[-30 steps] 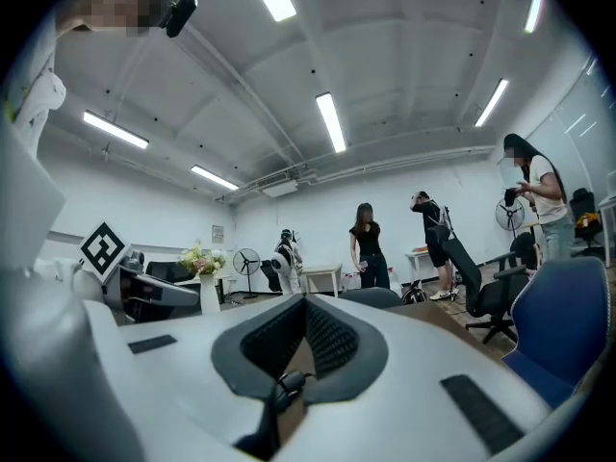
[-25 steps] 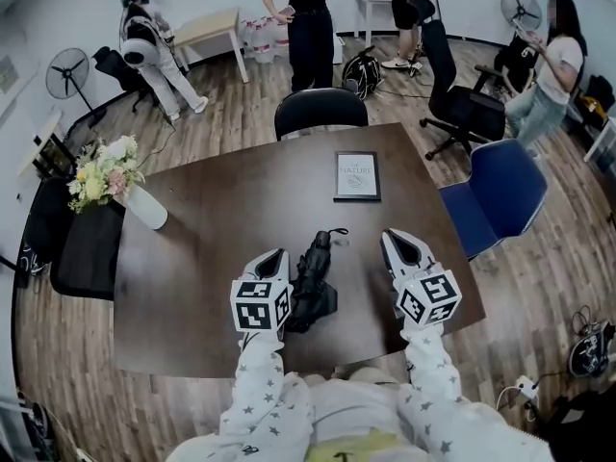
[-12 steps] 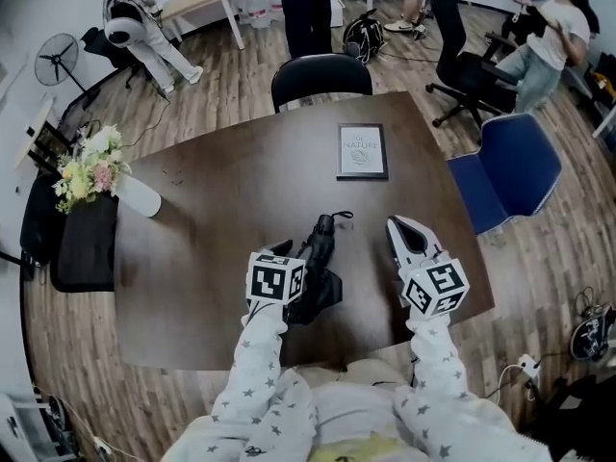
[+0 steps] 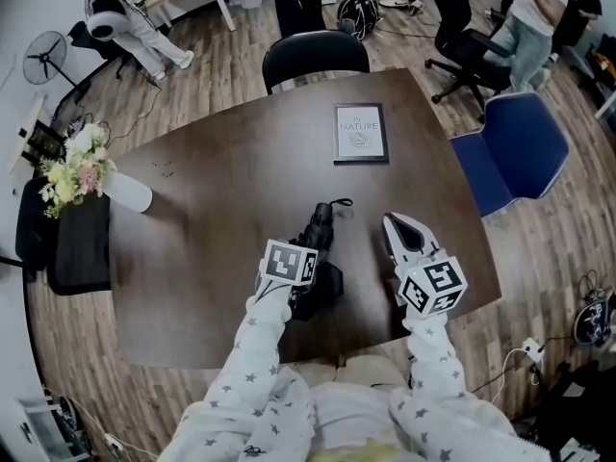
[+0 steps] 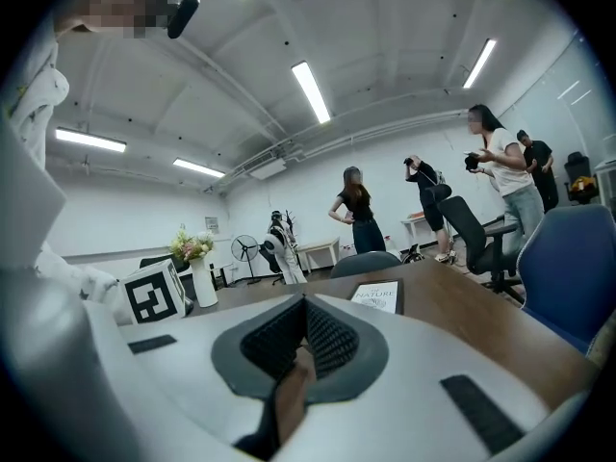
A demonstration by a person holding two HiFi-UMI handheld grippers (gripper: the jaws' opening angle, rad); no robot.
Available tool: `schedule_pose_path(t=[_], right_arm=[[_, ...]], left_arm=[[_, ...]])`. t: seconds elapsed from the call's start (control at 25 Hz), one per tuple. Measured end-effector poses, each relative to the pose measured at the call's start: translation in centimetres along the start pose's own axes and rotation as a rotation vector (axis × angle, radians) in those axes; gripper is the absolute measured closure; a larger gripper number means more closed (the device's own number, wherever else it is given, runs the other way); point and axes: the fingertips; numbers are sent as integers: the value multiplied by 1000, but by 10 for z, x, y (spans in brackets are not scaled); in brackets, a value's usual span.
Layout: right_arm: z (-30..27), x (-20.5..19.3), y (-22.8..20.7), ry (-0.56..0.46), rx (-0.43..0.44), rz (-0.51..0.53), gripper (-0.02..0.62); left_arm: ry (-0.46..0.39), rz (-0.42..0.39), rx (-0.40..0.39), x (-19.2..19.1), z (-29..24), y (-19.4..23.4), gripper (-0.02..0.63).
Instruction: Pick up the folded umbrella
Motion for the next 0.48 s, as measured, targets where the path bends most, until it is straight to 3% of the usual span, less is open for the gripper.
schedule_pose_path(t=[0.48], right_arm=[[2,-15,-10,19,-24,-31,574]], left_arm=[[123,-54,2,-14,-26,-7,285]])
Point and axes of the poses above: the fingertips, and each gripper's own axes: z backward along the fingers, y to its left, x out of its top, and after that the axes turned 4 degrees about -y, right-handed
